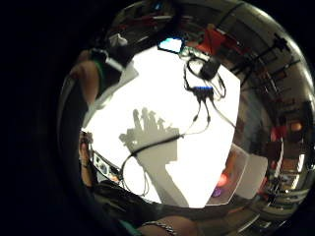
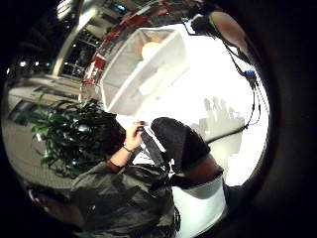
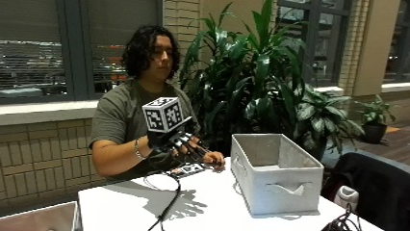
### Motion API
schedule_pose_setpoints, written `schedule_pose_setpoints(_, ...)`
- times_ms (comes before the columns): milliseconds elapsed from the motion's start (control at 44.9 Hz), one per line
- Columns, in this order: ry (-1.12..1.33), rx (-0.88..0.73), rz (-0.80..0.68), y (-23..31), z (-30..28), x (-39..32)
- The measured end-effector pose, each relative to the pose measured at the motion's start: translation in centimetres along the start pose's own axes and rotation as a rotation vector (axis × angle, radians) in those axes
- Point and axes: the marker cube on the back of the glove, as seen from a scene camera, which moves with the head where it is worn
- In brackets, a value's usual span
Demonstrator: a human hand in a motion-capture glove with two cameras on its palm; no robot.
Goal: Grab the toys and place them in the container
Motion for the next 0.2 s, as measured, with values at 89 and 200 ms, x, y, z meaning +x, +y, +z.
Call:
schedule_pose_setpoints(89, -0.018, 0.012, 0.027, 0.7, 1.5, 1.5)
schedule_pose_setpoints(200, -0.045, 0.043, 0.038, 0.9, 2.4, 2.4)
